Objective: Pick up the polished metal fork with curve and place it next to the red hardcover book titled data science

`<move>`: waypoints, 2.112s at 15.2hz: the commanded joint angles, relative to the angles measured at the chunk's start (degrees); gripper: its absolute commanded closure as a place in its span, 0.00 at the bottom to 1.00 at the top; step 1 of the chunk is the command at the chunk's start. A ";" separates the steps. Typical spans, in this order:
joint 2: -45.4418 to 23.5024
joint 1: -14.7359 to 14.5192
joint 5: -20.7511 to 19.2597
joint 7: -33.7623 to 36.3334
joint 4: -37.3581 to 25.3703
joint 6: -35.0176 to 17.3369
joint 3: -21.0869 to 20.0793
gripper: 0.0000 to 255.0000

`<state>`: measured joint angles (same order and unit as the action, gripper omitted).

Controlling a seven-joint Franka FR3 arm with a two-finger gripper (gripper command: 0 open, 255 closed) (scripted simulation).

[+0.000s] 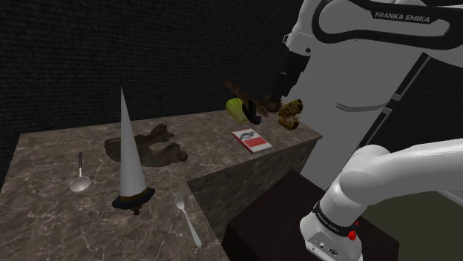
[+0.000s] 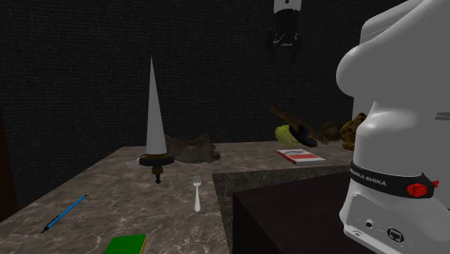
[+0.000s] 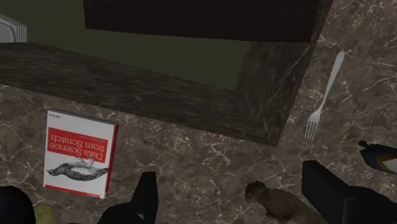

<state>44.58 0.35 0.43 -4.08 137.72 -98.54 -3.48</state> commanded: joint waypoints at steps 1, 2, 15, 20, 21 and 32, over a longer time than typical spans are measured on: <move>0.00 0.00 0.00 0.00 0.00 0.00 0.00 0.00; -0.08 -0.21 0.57 1.19 1.47 -1.51 -0.84 0.00; -10.37 -3.16 7.73 17.02 13.81 -23.99 -13.36 0.00; -19.25 -3.22 8.71 23.85 14.68 -33.79 -18.94 0.00; -21.32 -3.05 8.56 25.37 14.57 -35.76 -20.11 0.00; -49.79 0.55 -11.75 53.28 7.13 -53.67 -29.59 0.00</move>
<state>-2.04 1.06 -7.50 45.05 146.41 -151.24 -32.86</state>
